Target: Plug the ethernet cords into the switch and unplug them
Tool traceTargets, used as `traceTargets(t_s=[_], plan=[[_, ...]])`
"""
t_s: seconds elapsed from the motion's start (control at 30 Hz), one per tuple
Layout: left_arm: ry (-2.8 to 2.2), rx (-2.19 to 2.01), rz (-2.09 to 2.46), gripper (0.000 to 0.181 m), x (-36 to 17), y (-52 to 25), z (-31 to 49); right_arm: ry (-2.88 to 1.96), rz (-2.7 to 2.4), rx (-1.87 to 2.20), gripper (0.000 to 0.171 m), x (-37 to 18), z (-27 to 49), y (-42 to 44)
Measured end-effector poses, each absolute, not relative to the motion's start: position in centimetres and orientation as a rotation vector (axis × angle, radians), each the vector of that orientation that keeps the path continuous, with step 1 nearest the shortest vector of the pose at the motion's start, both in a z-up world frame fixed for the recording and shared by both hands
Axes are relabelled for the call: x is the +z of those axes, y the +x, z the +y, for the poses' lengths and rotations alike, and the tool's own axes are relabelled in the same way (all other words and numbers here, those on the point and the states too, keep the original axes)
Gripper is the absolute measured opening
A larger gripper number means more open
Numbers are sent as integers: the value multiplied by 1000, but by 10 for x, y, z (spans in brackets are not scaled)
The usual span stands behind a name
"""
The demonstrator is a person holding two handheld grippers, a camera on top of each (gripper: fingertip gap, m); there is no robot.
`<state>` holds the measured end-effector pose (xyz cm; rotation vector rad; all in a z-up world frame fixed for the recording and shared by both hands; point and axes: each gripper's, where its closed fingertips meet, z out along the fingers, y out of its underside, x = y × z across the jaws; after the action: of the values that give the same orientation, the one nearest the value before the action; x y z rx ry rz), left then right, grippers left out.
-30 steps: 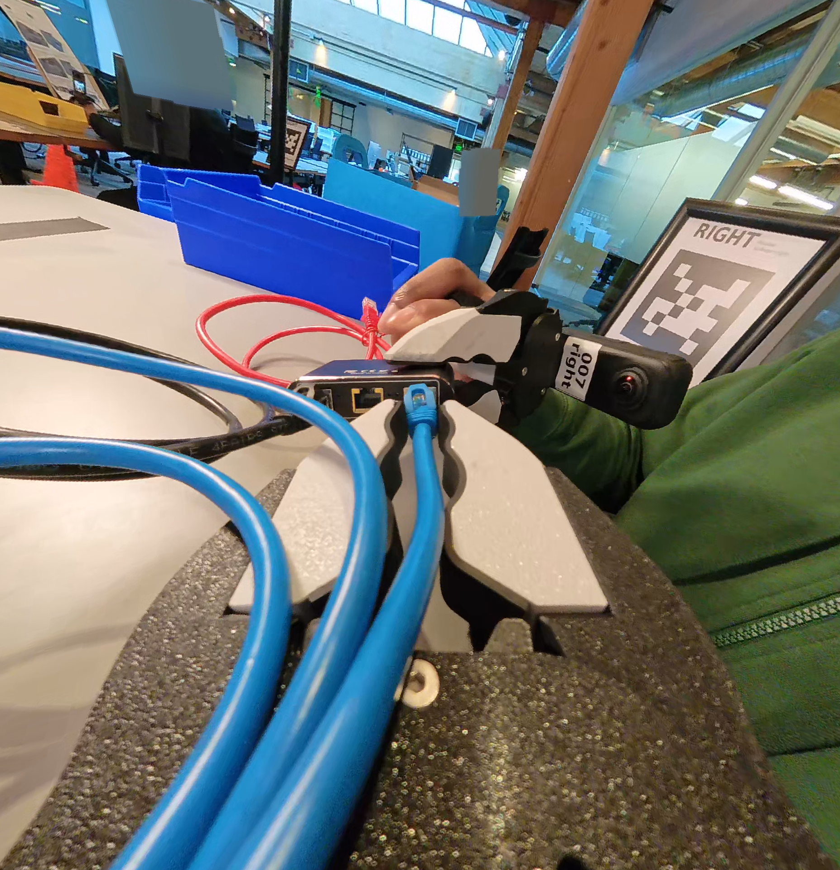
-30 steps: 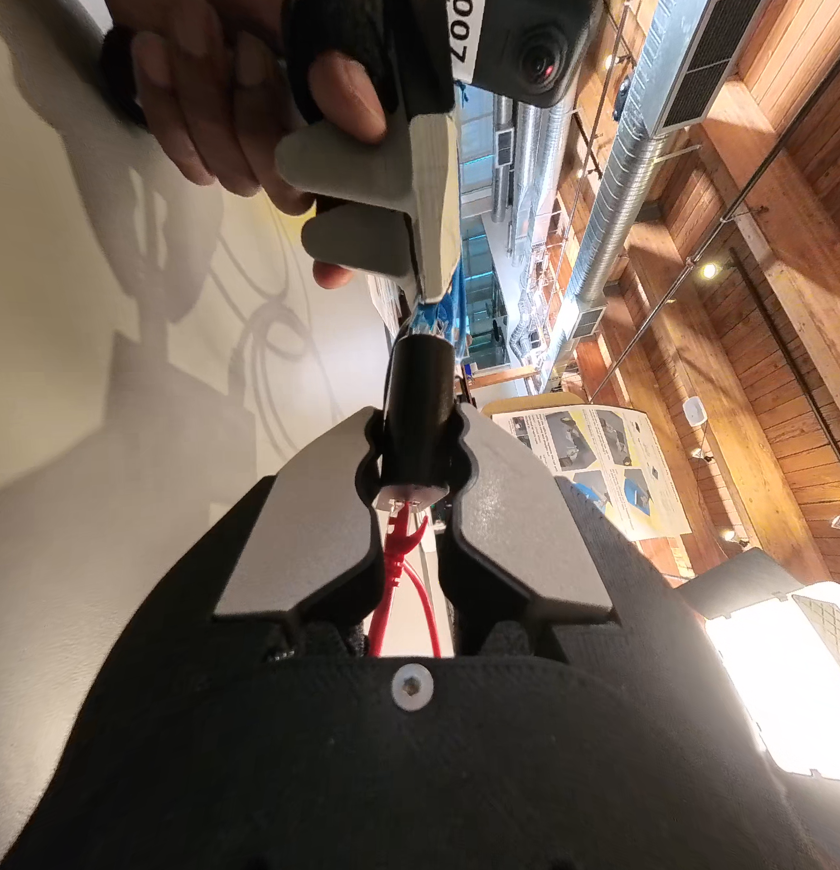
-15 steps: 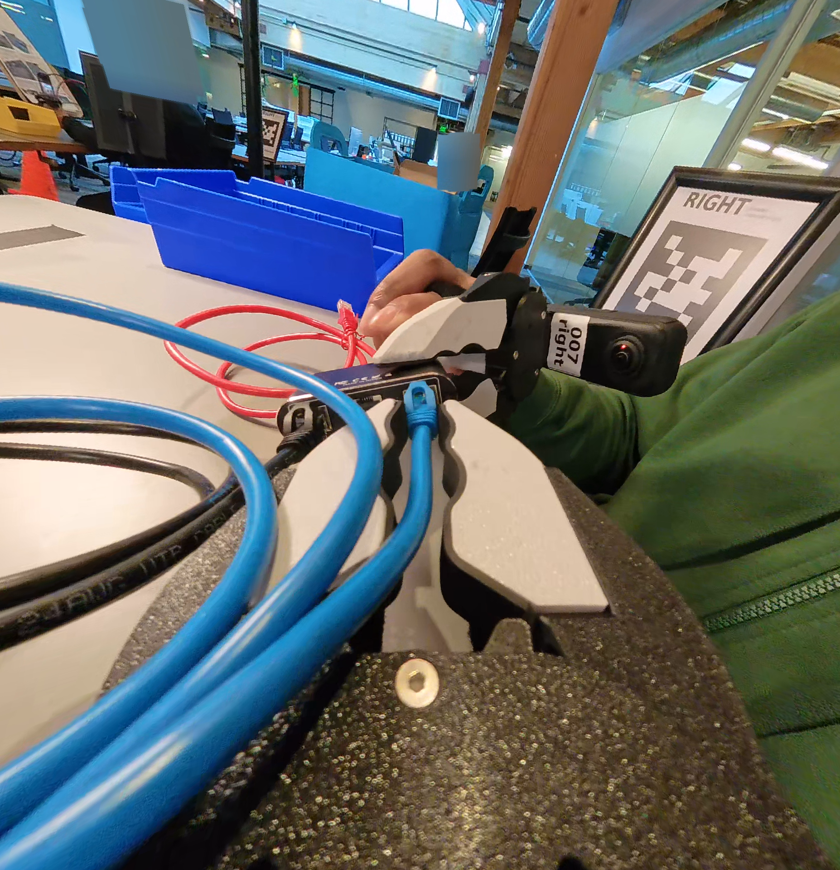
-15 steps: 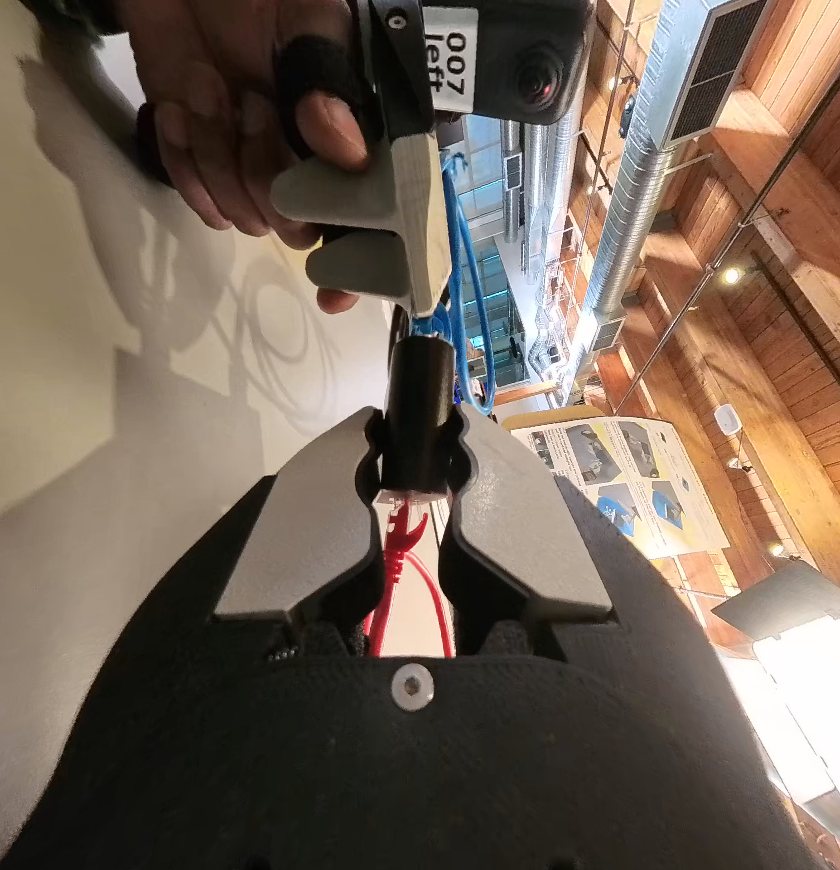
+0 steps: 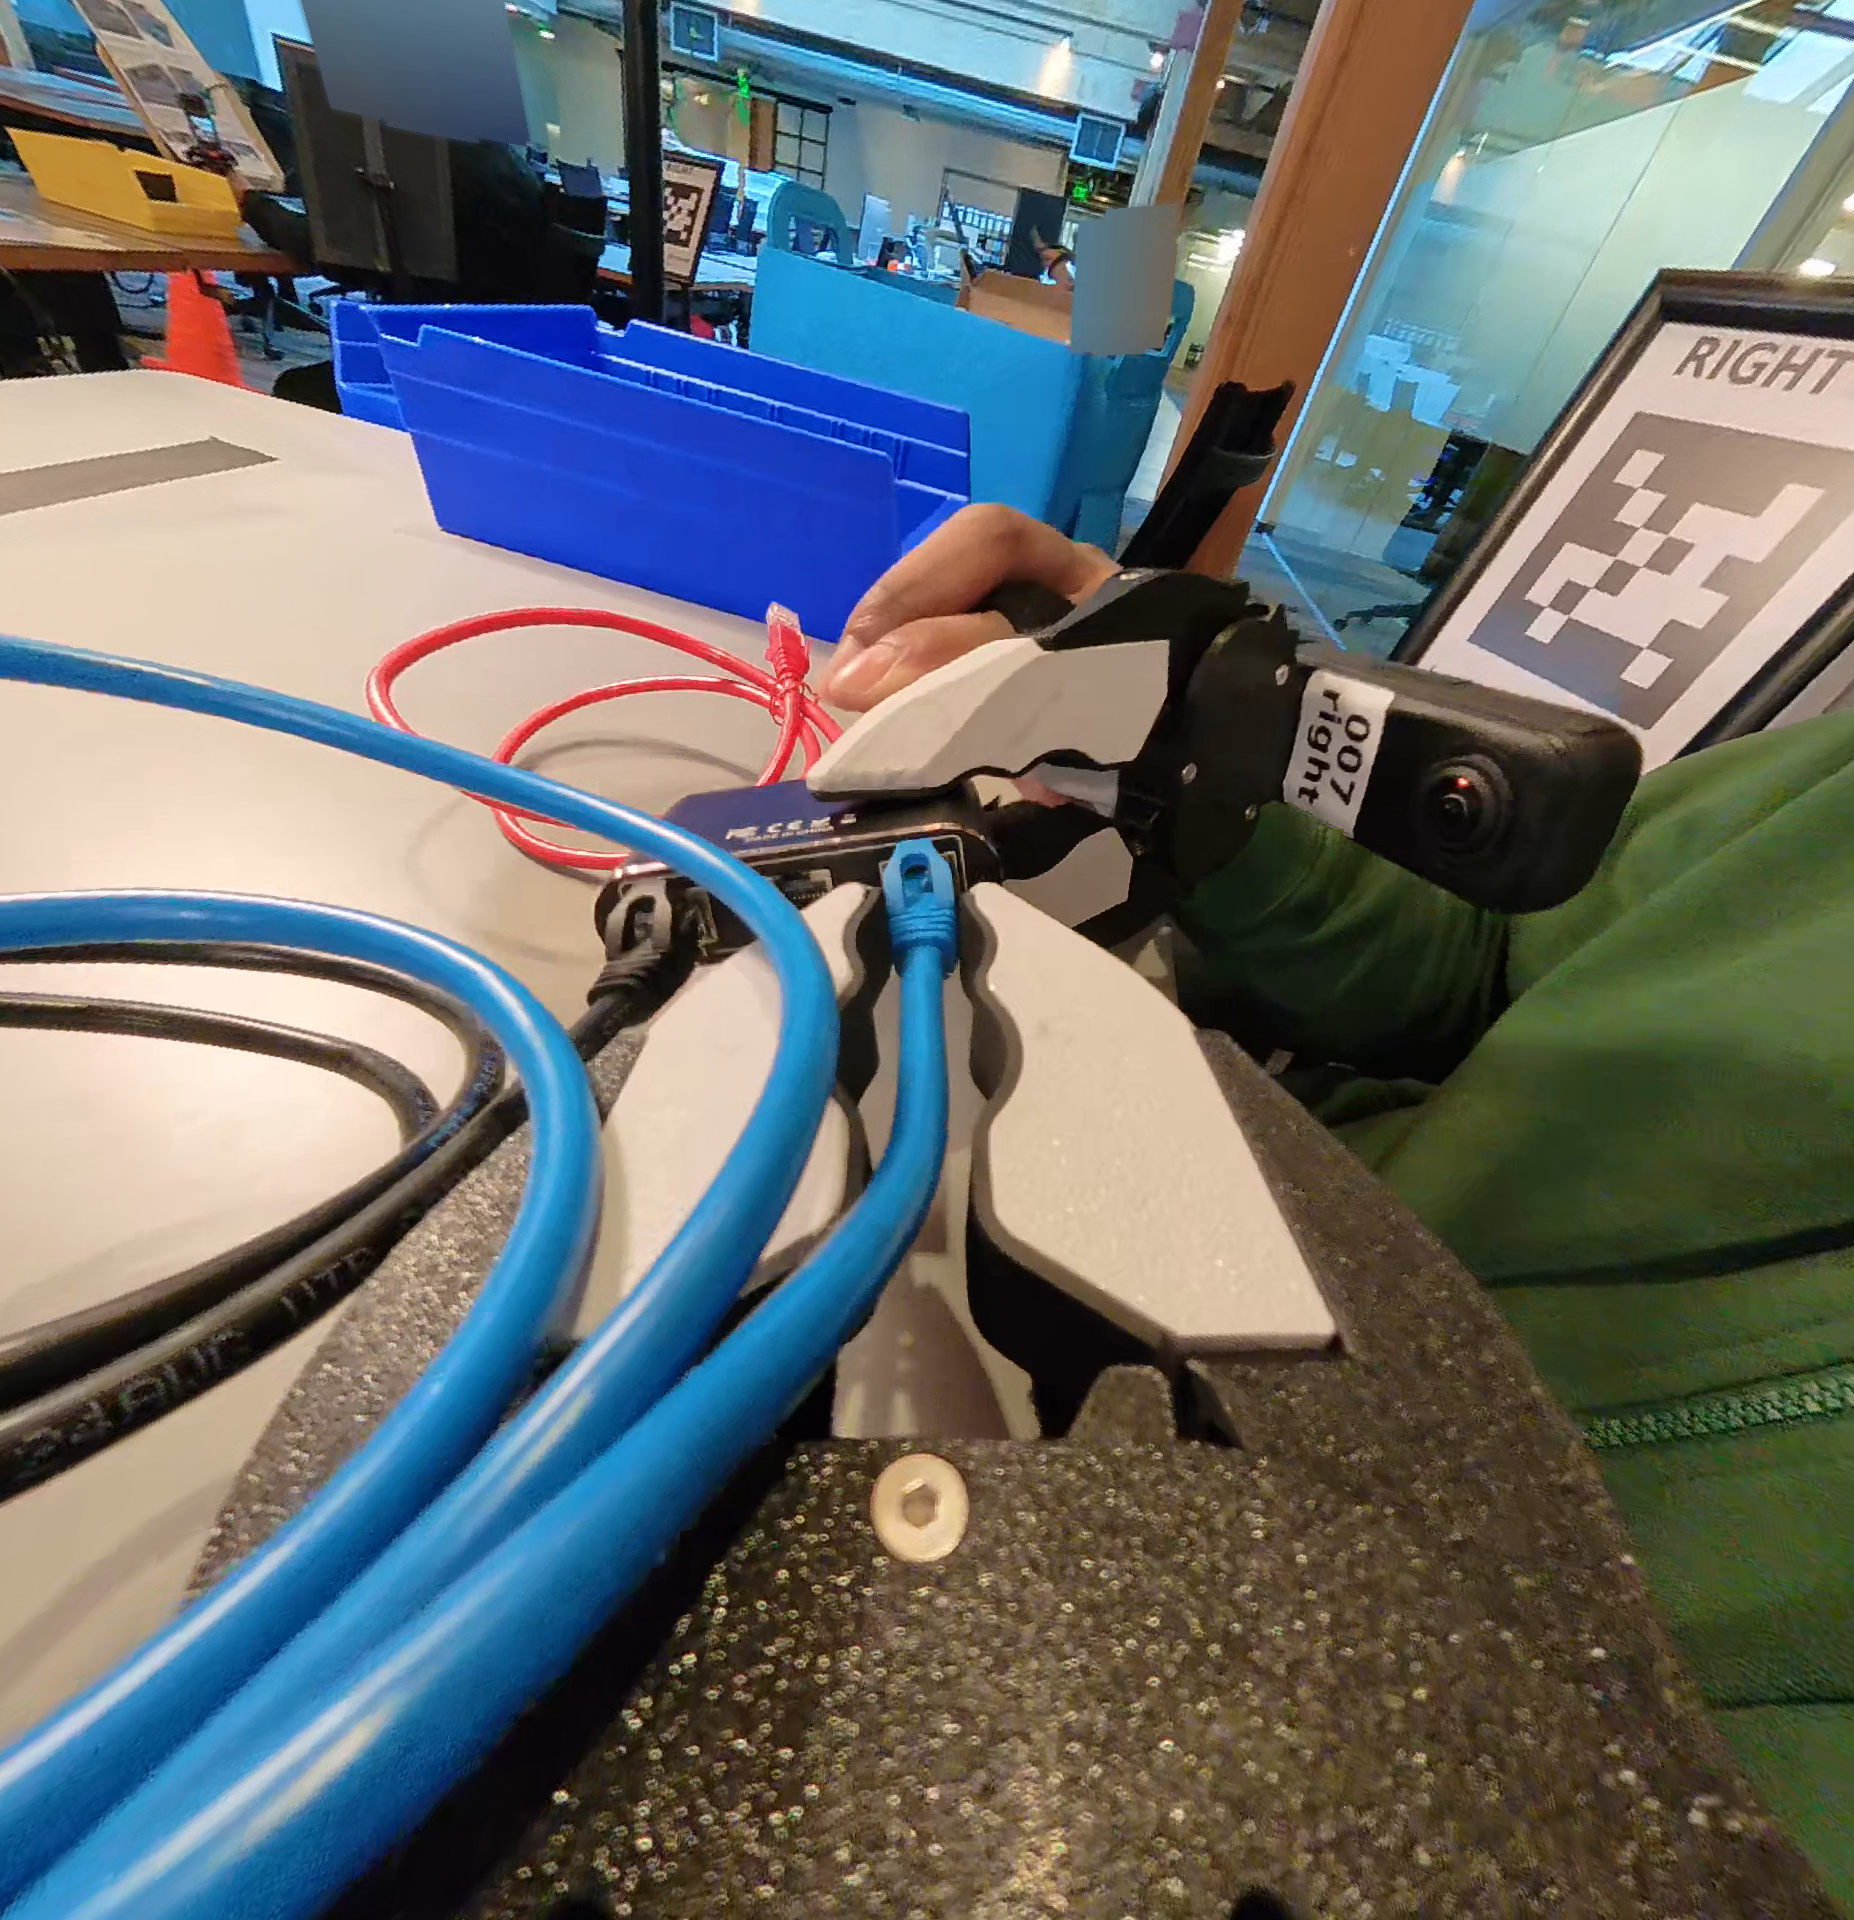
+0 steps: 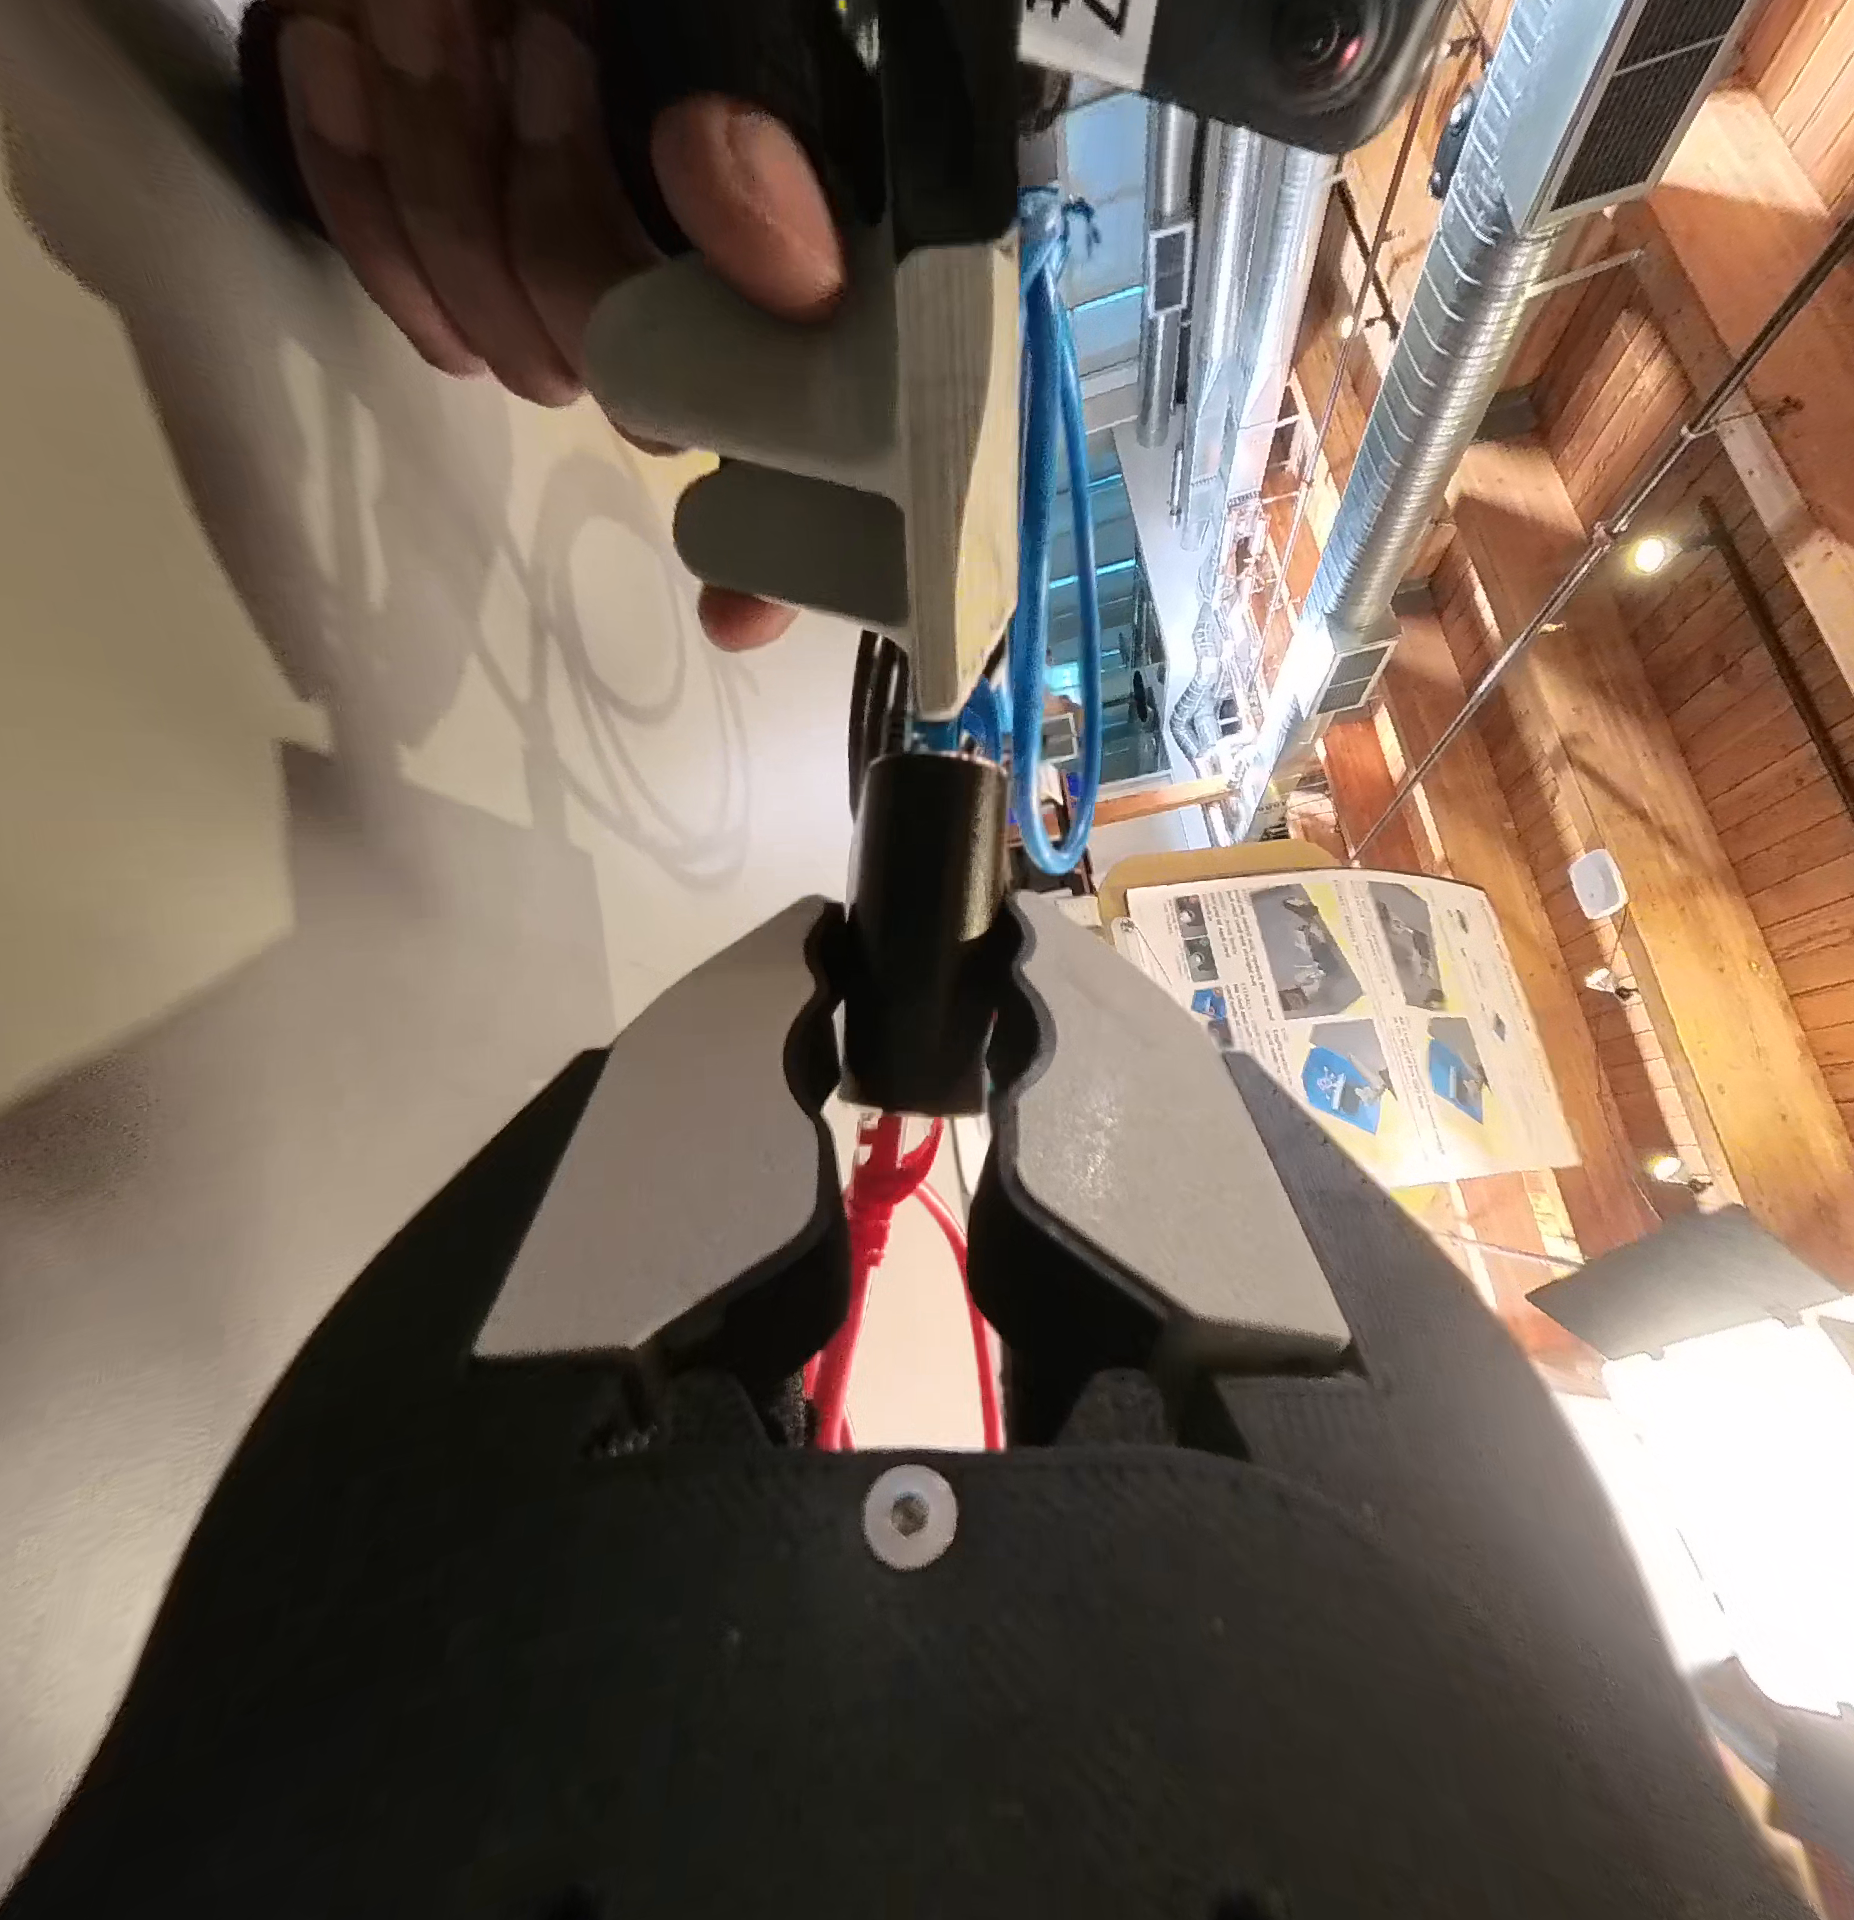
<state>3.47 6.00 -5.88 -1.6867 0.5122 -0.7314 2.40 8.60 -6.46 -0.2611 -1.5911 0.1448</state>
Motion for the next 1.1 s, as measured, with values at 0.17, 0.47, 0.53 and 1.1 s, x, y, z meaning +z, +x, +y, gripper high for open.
traceTargets(t_s=[0.17, 0.47, 0.53, 1.1], plan=[[-1743, -702, 472, 37, -65, 31, 67, -273, -1537, 59, 26, -58, 94, 21], [-1741, -683, 433, 46, -64, 26, 69, -275, -1490, -16, 26, -52, 102, 23], [-1725, -713, 429, 44, -62, 24, 66, -284, -1486, -8, 26, -51, 104, 24], [-1741, -695, 383, 32, -63, 3, 67, -373, -1218, -269, 26, 40, 147, 68]])
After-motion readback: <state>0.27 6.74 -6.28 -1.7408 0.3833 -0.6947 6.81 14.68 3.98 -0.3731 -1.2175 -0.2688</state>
